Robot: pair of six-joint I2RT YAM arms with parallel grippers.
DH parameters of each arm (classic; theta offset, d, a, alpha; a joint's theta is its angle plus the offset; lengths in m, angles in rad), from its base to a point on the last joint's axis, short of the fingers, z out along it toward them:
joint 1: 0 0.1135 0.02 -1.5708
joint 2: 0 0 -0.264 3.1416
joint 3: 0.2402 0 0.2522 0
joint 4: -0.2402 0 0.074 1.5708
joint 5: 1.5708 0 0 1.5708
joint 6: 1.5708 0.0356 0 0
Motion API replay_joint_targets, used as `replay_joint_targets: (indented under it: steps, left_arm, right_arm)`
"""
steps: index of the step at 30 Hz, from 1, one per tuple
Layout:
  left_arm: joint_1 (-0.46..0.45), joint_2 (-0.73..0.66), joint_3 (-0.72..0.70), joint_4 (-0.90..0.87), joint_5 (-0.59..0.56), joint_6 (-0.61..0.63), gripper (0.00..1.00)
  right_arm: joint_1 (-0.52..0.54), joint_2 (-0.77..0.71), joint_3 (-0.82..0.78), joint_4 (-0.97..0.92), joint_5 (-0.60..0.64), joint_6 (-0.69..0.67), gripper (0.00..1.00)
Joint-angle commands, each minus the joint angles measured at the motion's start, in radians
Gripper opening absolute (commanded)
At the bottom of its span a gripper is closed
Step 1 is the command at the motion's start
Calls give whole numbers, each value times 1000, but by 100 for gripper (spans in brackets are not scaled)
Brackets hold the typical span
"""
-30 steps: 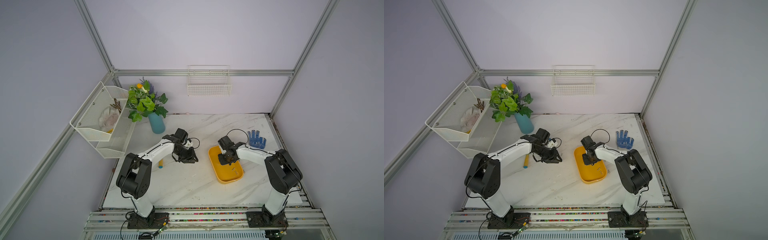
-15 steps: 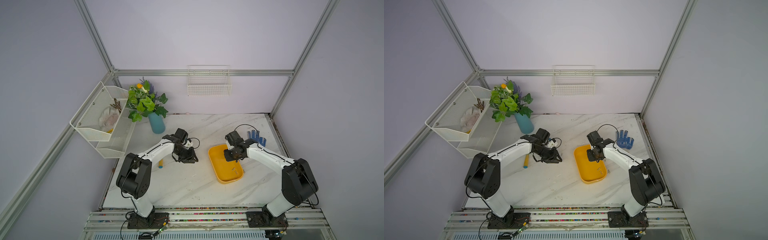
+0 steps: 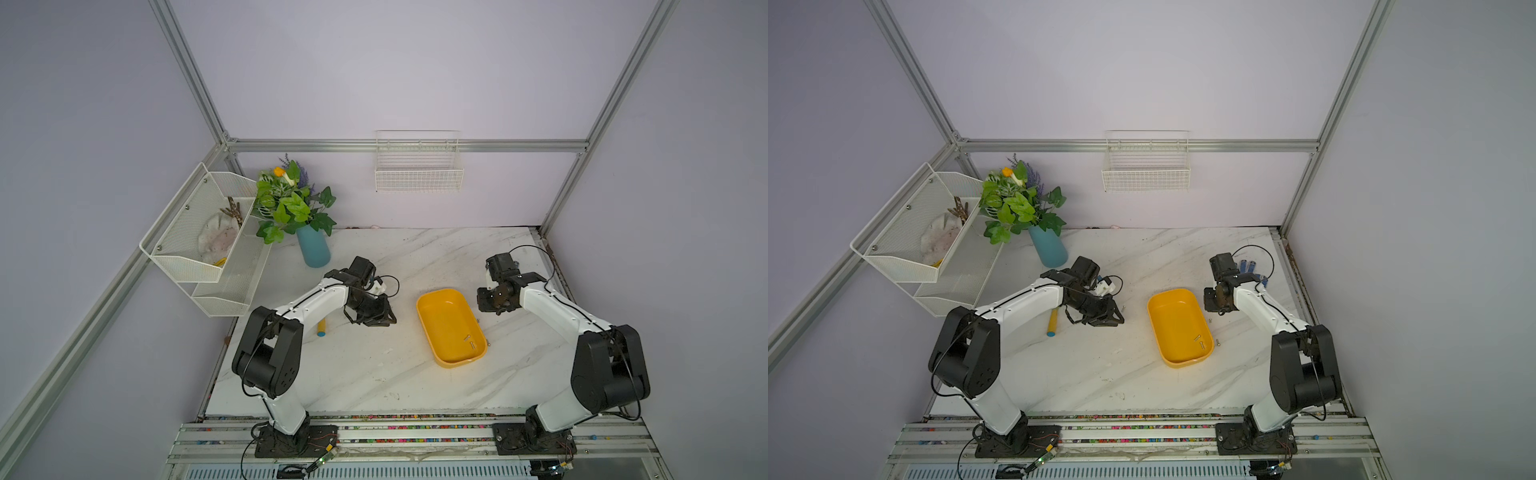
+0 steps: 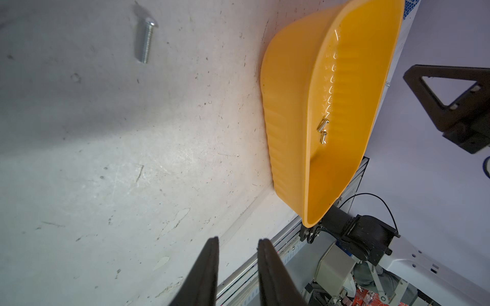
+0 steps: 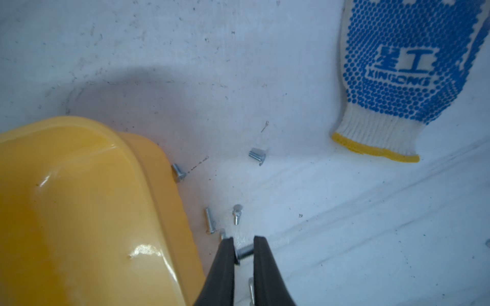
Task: Take out the screws from the storage box
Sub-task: Place the screw at the center of the board.
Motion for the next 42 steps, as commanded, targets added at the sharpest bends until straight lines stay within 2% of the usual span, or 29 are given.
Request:
replay_joint_targets:
  steps: [1, 9, 29, 36, 38, 40, 42]
  left_arm:
    - [2, -20, 56, -26, 7, 16, 30]
    - [2, -15, 61, -23, 11, 14, 30]
    - [2, -19, 73, -38, 8, 22, 30]
    - [1, -12, 126, -40, 3, 18, 30]
    - [2, -16, 136, -23, -11, 14, 31]
    - [2, 2, 164, -14, -14, 8, 31]
    - [1, 41, 208, 0, -2, -1, 31]
  right_arm:
    - [1, 44, -46, 34, -5, -6, 15]
    - [1, 99, -60, 66, -14, 8, 15]
    - [1, 123, -66, 66, 17, 11, 26]
    - [1, -14, -6, -20, 42, -1, 27]
    - [3, -84, 22, -64, -7, 15, 27]
    - [9, -144, 29, -83, -107, 13, 27]
    - [55, -188, 15, -83, -175, 46, 29]
